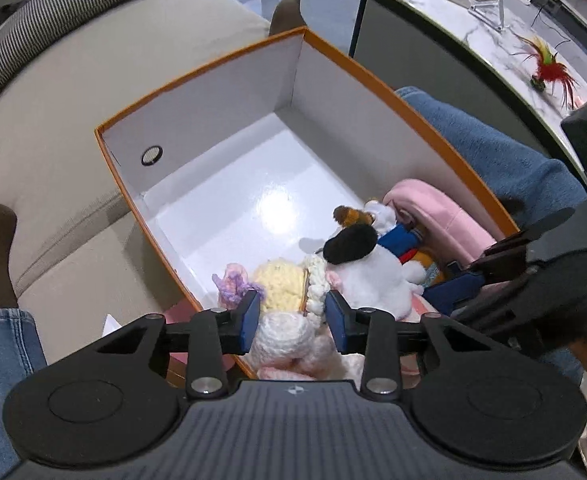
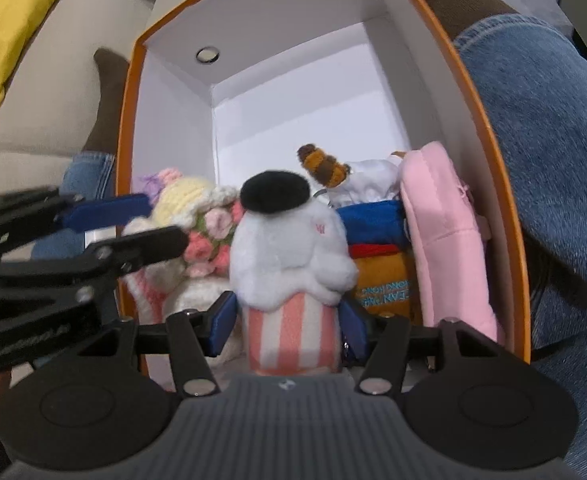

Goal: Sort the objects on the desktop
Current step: 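Lower the bunny and dog plush into the box and open both tools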

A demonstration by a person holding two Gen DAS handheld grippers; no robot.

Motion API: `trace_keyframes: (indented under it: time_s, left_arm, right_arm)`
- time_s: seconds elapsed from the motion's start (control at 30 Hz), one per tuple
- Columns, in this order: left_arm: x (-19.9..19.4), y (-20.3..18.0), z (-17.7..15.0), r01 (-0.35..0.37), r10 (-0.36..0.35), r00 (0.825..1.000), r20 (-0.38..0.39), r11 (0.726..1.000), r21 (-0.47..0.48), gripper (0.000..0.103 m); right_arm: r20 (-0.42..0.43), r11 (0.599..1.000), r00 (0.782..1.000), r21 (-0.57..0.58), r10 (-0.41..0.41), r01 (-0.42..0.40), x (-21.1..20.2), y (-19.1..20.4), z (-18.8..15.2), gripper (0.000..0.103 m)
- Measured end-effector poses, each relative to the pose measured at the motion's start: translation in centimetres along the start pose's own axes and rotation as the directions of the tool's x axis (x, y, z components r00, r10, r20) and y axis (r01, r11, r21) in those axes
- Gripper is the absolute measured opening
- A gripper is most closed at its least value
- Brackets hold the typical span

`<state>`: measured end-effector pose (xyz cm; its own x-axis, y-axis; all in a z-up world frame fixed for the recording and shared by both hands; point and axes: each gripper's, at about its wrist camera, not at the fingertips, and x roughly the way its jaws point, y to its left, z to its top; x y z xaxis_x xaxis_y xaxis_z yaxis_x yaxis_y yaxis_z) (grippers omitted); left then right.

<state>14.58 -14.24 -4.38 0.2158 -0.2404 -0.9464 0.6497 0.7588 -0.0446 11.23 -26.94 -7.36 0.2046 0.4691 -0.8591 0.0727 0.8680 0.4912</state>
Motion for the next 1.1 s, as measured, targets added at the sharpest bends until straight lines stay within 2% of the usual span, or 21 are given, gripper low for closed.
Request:
trace_keyframes:
  time_s: [0.23, 0.37, 0.43, 0.53, 0.7, 0.83, 0.97, 1.1]
  left_arm:
    - [1.2, -0.2, 0.3, -0.007, 0.01, 0.998, -0.06, 0.999, 0.052, 0.038]
    - [2.1, -0.2, 0.5, -0.005, 0.013, 0.995, -0.103, 0.997, 0.078, 0.038]
    - [2.5, -0.3, 0.6, -0.006, 0.018, 0.993, -0.121, 0.995, 0.102, 0.038]
    - [2.9, -0.4, 0.9, 0.001, 0.019, 0.988, -0.15, 0.992, 0.129, 0.037]
    - [3.8, -0.5, 1.3, 0.013, 0.022, 0.98, -0.198, 0.984, 0.178, 0.037]
    - [4.3, -0.8, 1.8, 0.03, 0.022, 0.972, -0.234, 0.976, 0.216, 0.037]
    - [5.1, -0.7, 2.2, 0.048, 0.019, 0.962, -0.272, 0.97, 0.238, 0.037]
    - [5.3, -0.7, 2.4, 0.045, 0.026, 0.96, -0.28, 0.968, 0.245, 0.037]
  right_arm:
    - [-0.046, 0.985, 0.996, -0.161, -0.076, 0.068, -0.6, 1.4, -0.3, 0.059]
    - [0.022, 0.936, 0.987, -0.316, -0.159, 0.158, -2.1, 3.1, -0.3, 0.058]
    - [0.068, 0.903, 0.98, -0.381, -0.189, 0.2, -2.5, 3.8, 0.1, 0.052]
    - [0.076, 0.876, 0.981, -0.442, -0.176, 0.191, -1.9, 4.1, 0.9, 0.046]
    - [0.097, 0.807, 0.982, -0.56, -0.164, 0.19, -0.3, 4.9, 1.5, 0.046]
    - [0.075, 0.779, 0.982, -0.6, -0.171, 0.182, 0.2, 5.3, 1.8, 0.043]
    - [0.04, 0.768, 0.984, -0.62, -0.176, 0.163, 1.1, 5.3, 1.9, 0.042]
    - [0.004, 0.789, 0.987, -0.6, -0.162, 0.132, 1.9, 4.8, 2.6, 0.042]
